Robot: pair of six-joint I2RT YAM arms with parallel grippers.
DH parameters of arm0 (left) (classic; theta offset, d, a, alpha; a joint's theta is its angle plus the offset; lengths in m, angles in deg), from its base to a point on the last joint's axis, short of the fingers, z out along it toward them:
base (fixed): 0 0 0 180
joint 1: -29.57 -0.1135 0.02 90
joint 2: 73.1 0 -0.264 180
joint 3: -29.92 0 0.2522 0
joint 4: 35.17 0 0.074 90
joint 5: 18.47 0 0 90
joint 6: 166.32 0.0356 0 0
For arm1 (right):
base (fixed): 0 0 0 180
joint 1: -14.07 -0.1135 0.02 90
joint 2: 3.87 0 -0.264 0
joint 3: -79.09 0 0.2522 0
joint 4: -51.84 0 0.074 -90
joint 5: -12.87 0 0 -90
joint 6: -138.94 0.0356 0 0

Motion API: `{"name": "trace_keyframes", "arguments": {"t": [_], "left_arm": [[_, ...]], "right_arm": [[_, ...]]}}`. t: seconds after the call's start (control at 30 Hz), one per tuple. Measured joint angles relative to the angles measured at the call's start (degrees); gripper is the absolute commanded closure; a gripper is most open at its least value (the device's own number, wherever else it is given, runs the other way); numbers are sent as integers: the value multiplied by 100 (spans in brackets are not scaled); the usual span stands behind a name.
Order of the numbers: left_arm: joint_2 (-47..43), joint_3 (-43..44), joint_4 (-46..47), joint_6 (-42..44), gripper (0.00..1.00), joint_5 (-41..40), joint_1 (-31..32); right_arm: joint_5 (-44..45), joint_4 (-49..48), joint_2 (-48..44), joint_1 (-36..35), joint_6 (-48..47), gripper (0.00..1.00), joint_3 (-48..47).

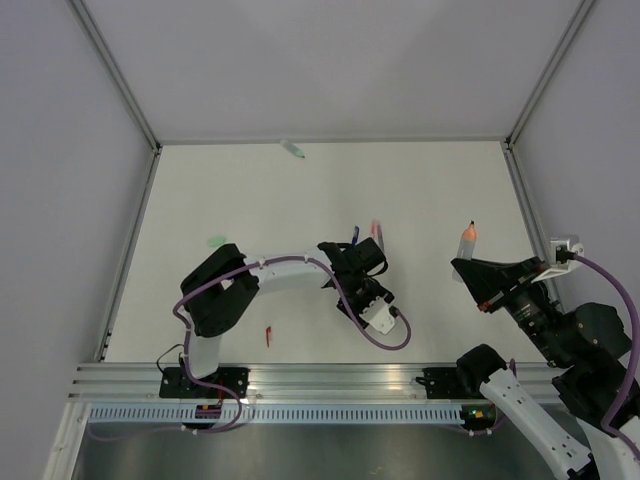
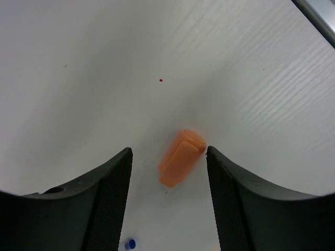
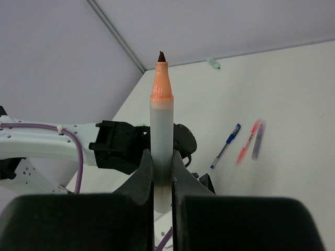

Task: Insert the pens into the pen caps
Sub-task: Insert the pen cap onto the pen.

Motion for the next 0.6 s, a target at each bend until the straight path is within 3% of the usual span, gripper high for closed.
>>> {"name": "trace_keyframes", "arguments": {"t": [0.6], "left_arm": [[608,734,-879,195,48,-42,0]], "right_arm": [[-162,87,-138,-92,-15,100,-42]]}}
